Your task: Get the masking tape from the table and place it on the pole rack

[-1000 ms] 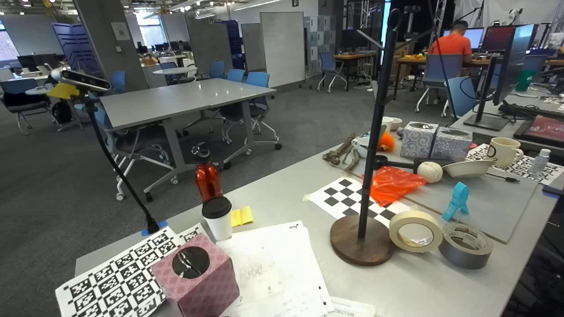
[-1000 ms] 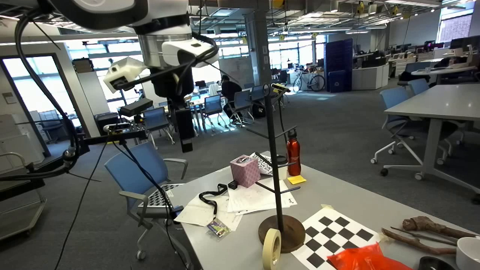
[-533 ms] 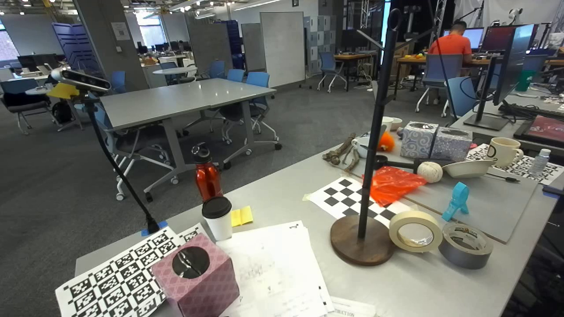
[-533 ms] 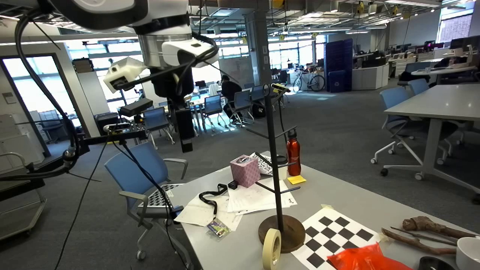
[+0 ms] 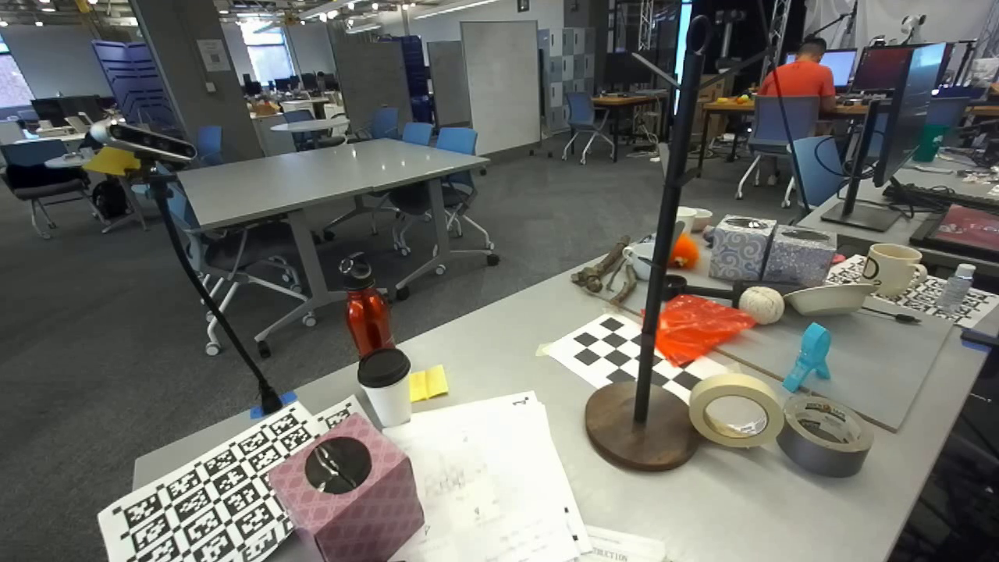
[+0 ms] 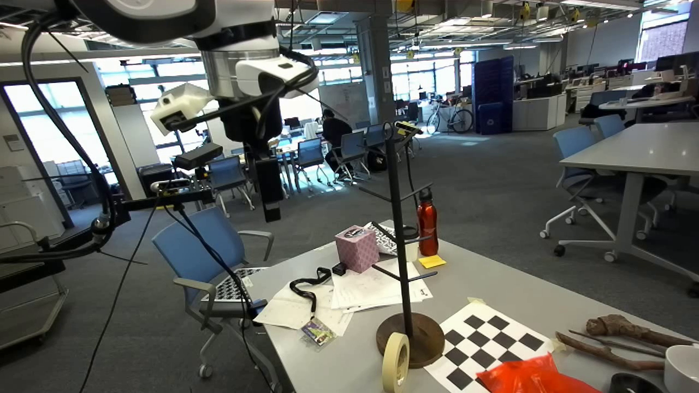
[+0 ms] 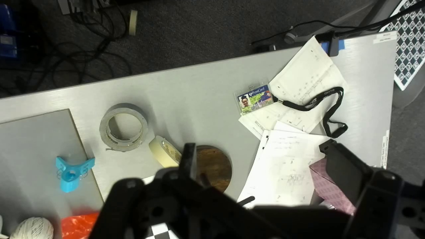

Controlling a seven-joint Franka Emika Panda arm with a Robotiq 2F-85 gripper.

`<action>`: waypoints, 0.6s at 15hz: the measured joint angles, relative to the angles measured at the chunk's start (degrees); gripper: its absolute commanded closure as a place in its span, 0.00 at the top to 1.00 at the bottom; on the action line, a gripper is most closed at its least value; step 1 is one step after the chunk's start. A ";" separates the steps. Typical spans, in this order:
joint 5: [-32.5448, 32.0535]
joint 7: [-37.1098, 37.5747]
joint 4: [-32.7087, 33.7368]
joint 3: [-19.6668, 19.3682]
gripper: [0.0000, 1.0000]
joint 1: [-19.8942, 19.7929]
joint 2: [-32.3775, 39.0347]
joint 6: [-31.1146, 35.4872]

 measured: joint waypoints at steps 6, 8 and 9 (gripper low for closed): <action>-0.75 -0.16 -0.09 0.45 1.00 -0.20 0.88 1.14; -2.42 -0.21 -0.35 0.68 1.00 -0.42 2.17 2.85; -3.56 -0.27 -0.55 0.74 1.00 -0.51 3.07 3.58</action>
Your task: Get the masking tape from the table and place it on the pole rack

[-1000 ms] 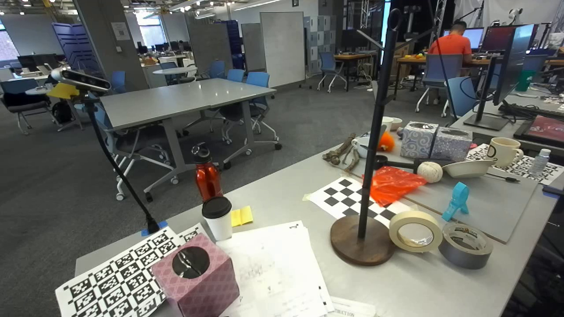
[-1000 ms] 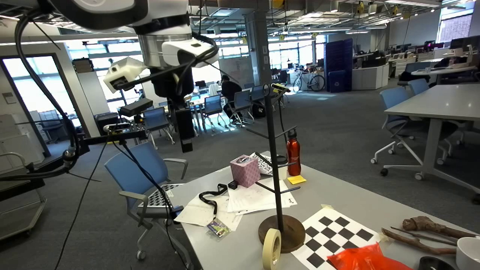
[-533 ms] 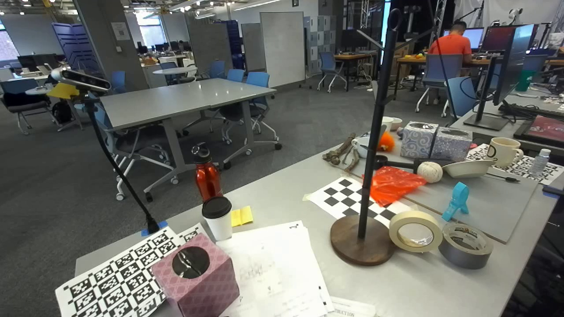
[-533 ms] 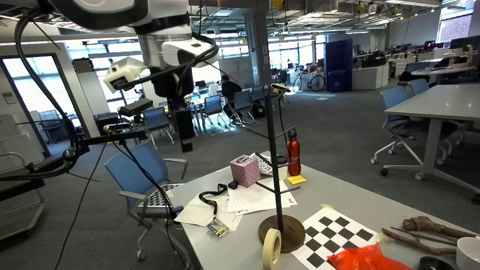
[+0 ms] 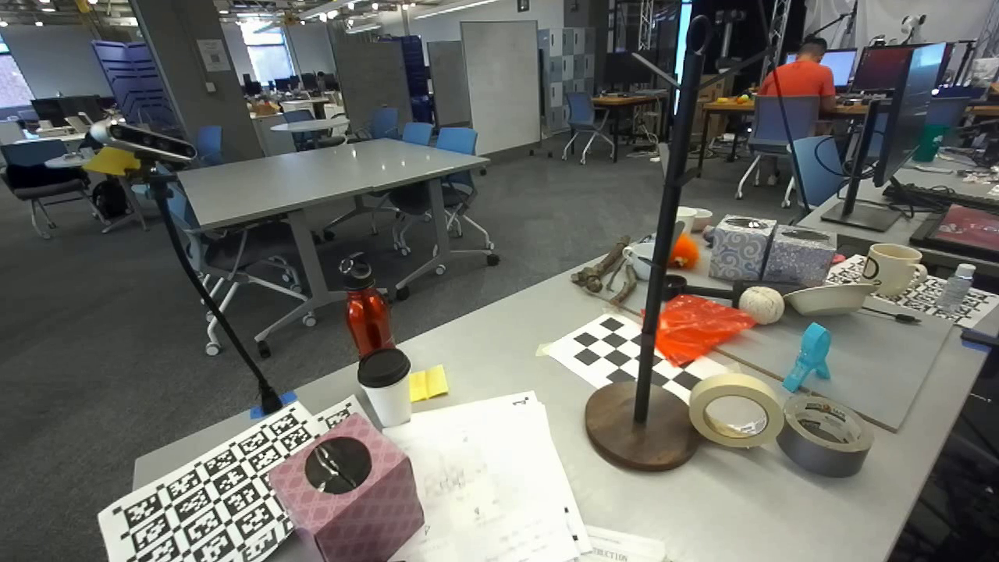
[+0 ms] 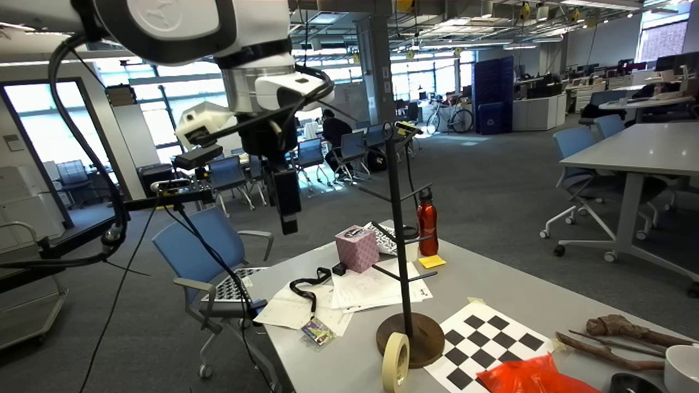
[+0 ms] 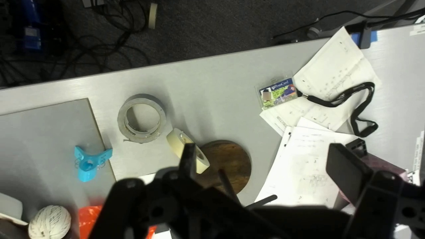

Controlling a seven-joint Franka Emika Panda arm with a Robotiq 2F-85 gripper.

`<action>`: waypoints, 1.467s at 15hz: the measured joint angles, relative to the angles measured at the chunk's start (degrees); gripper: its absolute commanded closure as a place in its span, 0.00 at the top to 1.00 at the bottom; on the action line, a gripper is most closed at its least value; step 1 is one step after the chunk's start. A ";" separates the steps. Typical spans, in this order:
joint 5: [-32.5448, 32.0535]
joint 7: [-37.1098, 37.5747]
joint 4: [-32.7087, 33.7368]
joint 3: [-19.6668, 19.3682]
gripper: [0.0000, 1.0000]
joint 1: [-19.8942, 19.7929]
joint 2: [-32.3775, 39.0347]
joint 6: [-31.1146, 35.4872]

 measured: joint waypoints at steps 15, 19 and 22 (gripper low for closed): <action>-7.31 -4.26 -6.38 0.00 1.00 -1.14 9.65 2.49; -7.32 -4.17 -6.42 -0.03 1.00 -1.30 10.23 3.20; -7.32 -4.90 -6.42 -0.34 1.00 -1.80 13.59 5.71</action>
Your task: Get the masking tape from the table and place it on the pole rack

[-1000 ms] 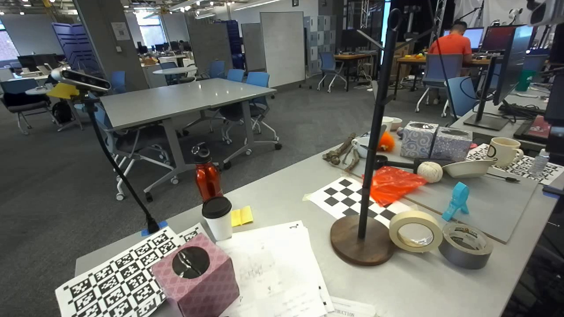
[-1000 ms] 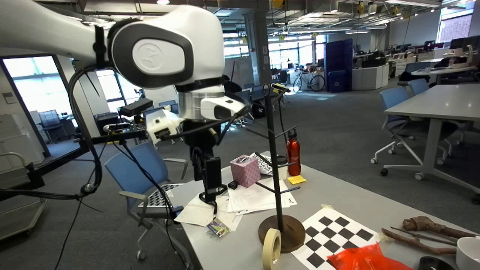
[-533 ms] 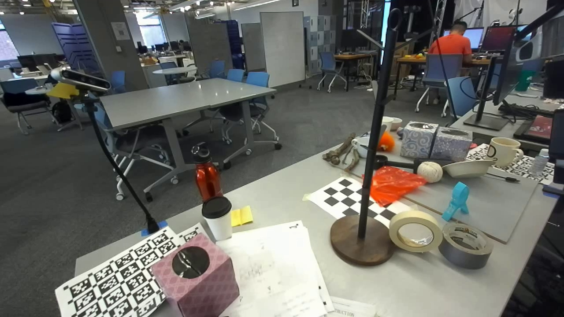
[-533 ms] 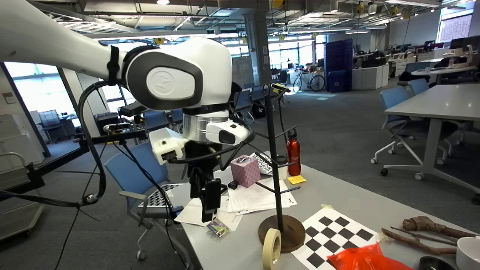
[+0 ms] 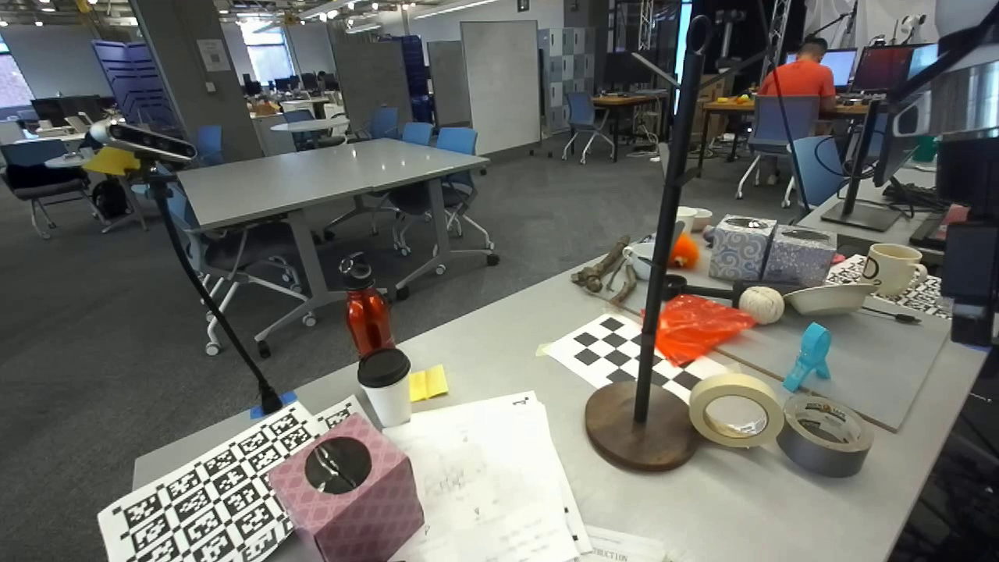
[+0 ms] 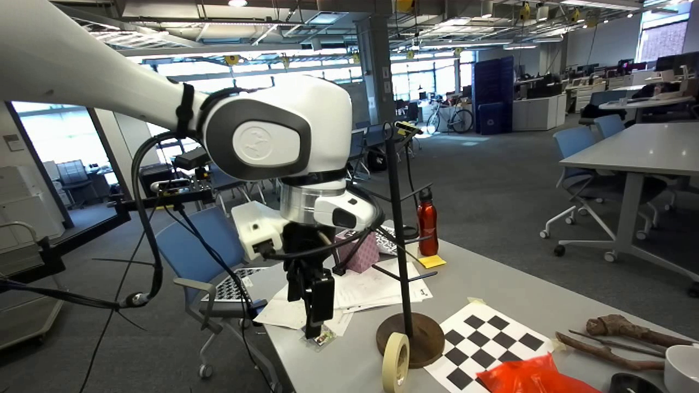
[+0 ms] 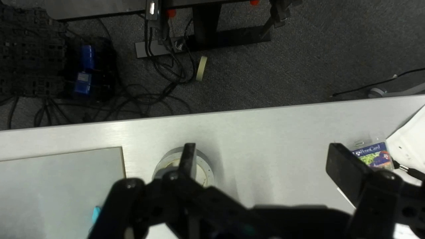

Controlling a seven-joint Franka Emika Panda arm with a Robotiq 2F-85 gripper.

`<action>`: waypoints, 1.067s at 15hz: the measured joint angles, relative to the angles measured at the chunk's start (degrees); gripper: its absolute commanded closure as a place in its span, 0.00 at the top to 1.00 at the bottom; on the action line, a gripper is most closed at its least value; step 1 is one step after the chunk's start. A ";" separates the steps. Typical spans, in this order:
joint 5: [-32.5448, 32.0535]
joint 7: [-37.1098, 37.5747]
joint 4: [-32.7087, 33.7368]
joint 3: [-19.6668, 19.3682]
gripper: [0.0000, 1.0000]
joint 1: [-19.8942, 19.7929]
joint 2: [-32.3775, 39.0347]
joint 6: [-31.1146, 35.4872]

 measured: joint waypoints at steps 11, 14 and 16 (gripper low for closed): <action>-0.97 -17.29 -0.10 1.02 1.00 -0.68 13.15 13.10; -0.39 -20.23 -0.76 2.18 1.00 -0.67 13.42 20.34; 0.49 -21.69 -1.23 2.82 1.00 -0.67 13.42 25.05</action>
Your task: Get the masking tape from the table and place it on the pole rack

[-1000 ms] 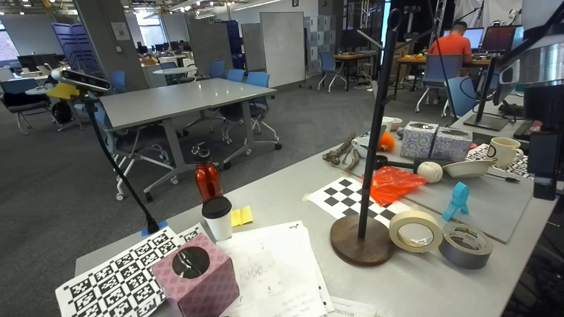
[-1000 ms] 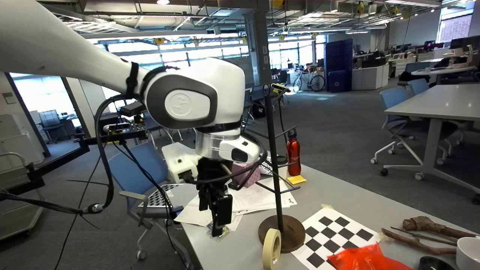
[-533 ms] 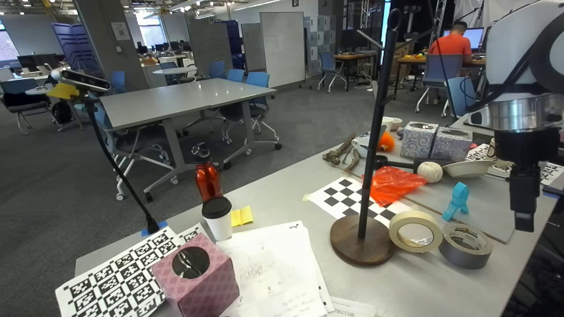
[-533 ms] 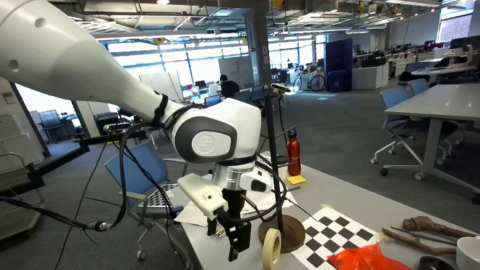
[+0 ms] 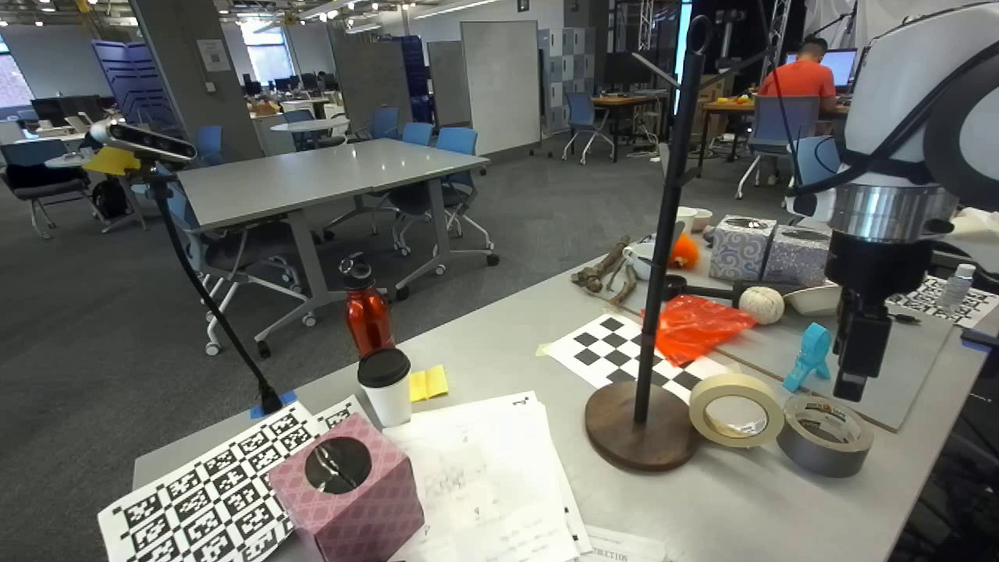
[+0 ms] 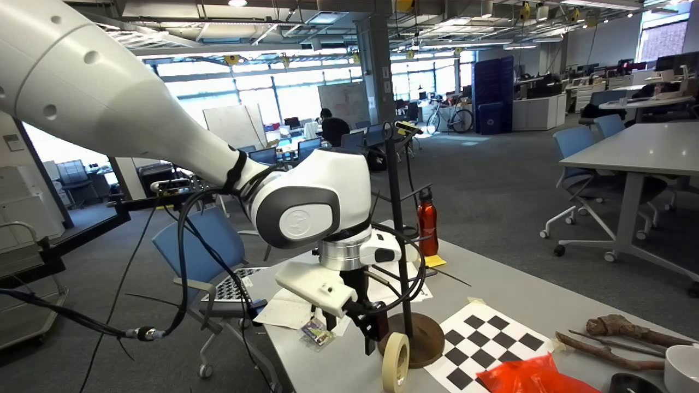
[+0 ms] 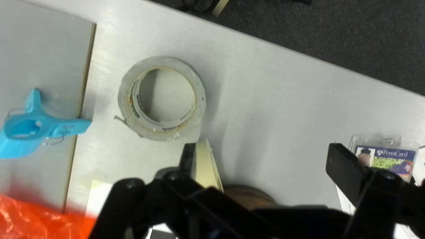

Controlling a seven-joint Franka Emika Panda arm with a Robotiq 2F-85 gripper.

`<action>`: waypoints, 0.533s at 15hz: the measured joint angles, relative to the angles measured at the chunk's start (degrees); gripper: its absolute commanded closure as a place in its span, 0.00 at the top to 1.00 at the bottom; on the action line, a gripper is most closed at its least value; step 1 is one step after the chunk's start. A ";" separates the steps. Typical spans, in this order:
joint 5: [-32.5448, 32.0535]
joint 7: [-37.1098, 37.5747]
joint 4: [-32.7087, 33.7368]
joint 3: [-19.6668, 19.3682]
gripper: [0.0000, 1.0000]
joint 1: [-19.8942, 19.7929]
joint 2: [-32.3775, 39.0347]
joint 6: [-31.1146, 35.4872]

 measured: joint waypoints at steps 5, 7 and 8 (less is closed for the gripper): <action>0.47 -0.48 -0.39 0.28 1.00 0.00 0.01 2.31; 0.47 -0.48 -0.40 0.28 1.00 0.00 0.01 2.31; 0.43 -0.48 -0.40 0.25 1.00 -0.01 0.05 2.44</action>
